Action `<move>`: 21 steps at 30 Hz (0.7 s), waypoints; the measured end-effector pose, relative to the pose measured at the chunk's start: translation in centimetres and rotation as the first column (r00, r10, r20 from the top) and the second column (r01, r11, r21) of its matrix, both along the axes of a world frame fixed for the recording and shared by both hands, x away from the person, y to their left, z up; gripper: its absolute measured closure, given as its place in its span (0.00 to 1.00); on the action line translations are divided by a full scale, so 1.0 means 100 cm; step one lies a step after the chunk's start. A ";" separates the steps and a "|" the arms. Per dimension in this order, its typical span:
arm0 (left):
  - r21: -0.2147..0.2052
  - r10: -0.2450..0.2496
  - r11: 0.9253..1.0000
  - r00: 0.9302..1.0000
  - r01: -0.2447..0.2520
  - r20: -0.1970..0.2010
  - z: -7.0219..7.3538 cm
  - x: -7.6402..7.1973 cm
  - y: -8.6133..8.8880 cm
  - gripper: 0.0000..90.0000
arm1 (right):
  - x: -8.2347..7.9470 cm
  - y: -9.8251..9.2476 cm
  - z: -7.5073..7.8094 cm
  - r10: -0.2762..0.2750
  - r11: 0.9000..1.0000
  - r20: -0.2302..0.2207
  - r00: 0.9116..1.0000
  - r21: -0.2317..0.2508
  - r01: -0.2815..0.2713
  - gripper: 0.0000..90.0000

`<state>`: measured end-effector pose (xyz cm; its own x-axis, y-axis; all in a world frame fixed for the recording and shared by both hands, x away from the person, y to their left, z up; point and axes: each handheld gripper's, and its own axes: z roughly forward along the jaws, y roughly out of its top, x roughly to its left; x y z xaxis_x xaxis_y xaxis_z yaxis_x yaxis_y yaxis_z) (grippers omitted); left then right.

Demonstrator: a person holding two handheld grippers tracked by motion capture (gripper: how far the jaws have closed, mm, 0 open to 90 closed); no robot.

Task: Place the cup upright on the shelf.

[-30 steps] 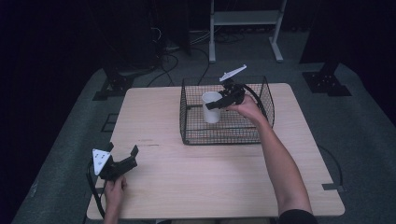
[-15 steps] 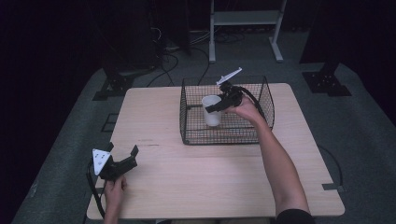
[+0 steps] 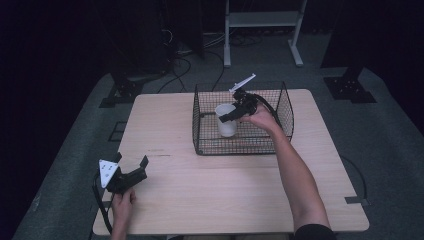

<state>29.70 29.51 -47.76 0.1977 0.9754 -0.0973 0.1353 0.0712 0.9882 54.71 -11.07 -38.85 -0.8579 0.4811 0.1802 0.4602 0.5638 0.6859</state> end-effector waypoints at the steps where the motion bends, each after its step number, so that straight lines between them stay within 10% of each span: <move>1: -0.001 0.000 1.000 1.000 0.000 0.000 0.000 0.000 0.000 0.00 | 0.000 0.001 0.000 0.000 1.000 0.001 1.000 -0.002 0.000 0.21; 21: -0.002 -0.013 1.000 1.000 0.013 0.007 0.000 -0.001 0.001 0.00 | -0.001 0.005 -0.007 0.001 0.999 0.002 1.000 -0.037 -0.001 0.21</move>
